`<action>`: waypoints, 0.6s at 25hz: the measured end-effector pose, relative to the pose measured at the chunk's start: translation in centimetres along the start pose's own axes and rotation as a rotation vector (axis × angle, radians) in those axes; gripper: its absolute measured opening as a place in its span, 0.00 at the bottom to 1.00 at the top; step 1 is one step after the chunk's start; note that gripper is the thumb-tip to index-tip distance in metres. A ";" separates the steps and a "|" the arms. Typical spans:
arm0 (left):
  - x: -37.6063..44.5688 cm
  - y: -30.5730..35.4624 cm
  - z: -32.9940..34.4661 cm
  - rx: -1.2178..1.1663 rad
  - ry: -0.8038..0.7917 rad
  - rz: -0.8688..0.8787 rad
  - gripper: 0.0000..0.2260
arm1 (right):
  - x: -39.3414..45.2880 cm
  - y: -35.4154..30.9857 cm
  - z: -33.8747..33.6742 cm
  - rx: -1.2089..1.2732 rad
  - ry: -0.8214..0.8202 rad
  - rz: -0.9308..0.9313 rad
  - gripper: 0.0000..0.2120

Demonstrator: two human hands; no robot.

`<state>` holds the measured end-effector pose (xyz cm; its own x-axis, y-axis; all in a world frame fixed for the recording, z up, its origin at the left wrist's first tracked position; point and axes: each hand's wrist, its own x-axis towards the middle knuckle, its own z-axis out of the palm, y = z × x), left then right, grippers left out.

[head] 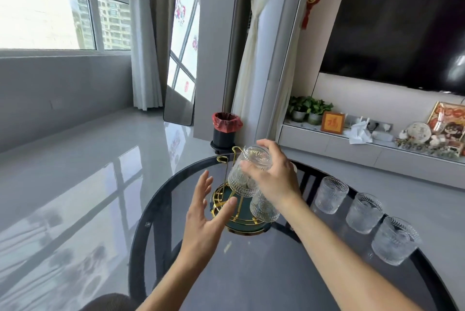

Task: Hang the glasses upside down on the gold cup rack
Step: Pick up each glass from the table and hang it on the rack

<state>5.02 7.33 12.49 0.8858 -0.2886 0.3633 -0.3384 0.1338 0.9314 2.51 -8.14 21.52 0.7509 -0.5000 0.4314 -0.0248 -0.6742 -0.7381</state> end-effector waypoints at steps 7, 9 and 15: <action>0.5 0.7 -0.9 0.045 0.030 0.005 0.34 | -0.4 1.1 2.8 -0.291 -0.099 -0.093 0.23; 0.5 0.5 -1.0 0.055 0.039 0.006 0.34 | -0.6 1.7 3.5 -0.378 -0.112 -0.133 0.23; 0.4 0.2 -0.8 0.081 0.014 0.009 0.32 | -1.3 3.2 4.0 -0.627 -0.160 -0.206 0.21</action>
<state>5.56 7.97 12.85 0.8866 -0.2745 0.3722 -0.3708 0.0588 0.9268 4.10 -7.47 16.49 0.8683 -0.2734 0.4138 -0.2126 -0.9590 -0.1875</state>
